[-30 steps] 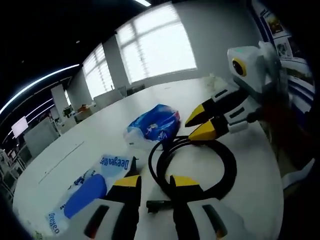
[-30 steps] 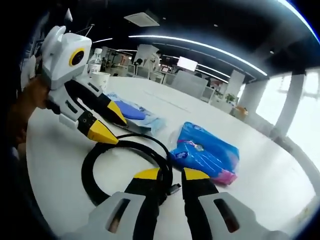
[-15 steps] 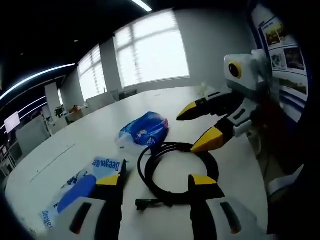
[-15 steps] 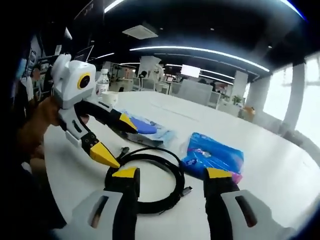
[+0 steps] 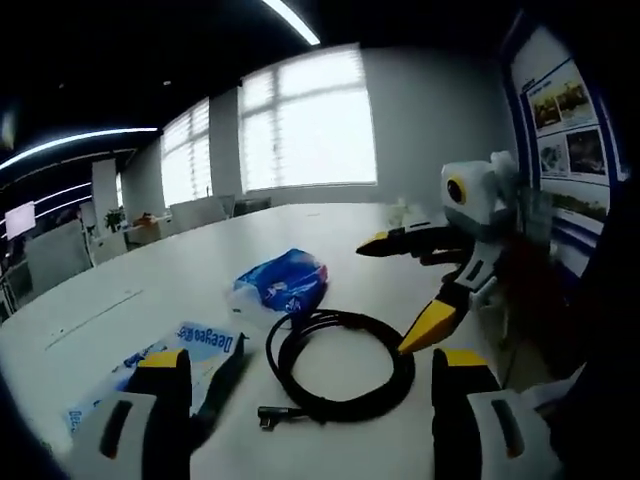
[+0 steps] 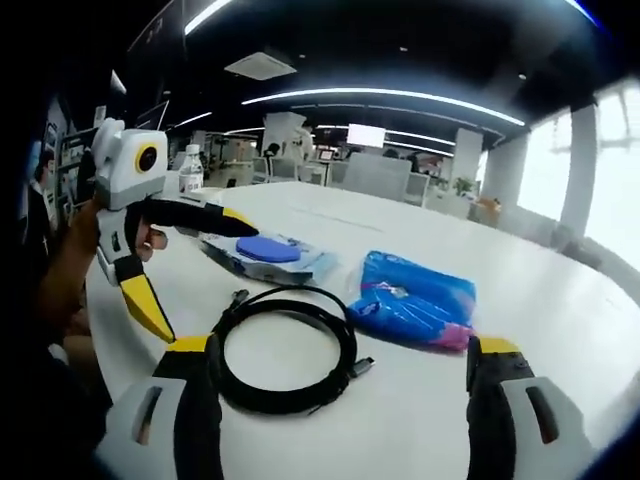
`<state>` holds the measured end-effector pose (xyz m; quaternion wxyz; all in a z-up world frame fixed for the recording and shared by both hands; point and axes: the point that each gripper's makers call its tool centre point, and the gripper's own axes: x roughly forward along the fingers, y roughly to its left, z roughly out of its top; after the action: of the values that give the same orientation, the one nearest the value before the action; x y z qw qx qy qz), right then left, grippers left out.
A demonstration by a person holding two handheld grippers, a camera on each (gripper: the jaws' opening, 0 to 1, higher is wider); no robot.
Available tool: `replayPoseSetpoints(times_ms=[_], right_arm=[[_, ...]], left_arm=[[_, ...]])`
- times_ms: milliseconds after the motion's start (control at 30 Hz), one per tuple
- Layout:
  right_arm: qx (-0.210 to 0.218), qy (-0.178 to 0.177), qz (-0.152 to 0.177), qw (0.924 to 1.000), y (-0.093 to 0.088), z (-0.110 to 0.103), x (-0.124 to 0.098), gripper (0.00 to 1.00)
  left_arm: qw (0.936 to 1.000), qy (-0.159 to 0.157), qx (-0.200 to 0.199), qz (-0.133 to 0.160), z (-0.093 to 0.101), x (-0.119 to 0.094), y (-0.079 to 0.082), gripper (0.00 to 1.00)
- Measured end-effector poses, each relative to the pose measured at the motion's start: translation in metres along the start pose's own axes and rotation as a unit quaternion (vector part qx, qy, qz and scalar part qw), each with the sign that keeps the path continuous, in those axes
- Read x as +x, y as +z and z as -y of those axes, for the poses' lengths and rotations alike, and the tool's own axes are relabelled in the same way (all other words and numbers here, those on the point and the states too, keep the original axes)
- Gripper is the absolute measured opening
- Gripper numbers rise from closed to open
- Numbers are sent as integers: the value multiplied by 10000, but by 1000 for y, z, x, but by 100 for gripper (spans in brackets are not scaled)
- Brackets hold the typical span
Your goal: Arrange the tabletop items into an orderly group along one side of the table until the central work area is clear of visible clutter.
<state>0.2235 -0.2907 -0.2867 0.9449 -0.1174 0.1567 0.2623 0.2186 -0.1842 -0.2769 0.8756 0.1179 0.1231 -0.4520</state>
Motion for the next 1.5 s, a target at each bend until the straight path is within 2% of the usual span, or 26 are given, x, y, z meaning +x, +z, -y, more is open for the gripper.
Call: replayPoseSetpoints(times_ms=[267, 500, 933, 1100, 1133, 1167, 1233, 1500], right_arm=[[-86, 37, -237, 9997, -9, -6, 1, 100], [-79, -10, -173, 9998, -4, -5, -1, 100], [-52, -39, -198, 9998, -6, -3, -7, 100], [57, 99, -107, 9999, -3, -5, -9, 100], [44, 87, -123, 9999, -4, -5, -9, 100], [6, 41, -153, 9999, -5, -3, -9, 100], [6, -29, -195, 9998, -8, -1, -9, 100], [16, -71, -221, 9997, -12, 1, -10, 100]], left_arm=[[10000, 44, -22, 3, -6, -3, -1, 100], [10000, 49, -20, 40, -4, -8, -1, 100], [9999, 142, 21, 83, -8, -16, 0, 100], [9998, 202, -6, 68, -12, -18, -3, 100], [9996, 278, -20, 81, -15, -20, -3, 100], [9993, 348, -62, 134, -22, -37, -6, 100], [9990, 424, -121, 123, -30, -49, -11, 100], [9979, 601, -190, 128, -43, -65, -17, 100]])
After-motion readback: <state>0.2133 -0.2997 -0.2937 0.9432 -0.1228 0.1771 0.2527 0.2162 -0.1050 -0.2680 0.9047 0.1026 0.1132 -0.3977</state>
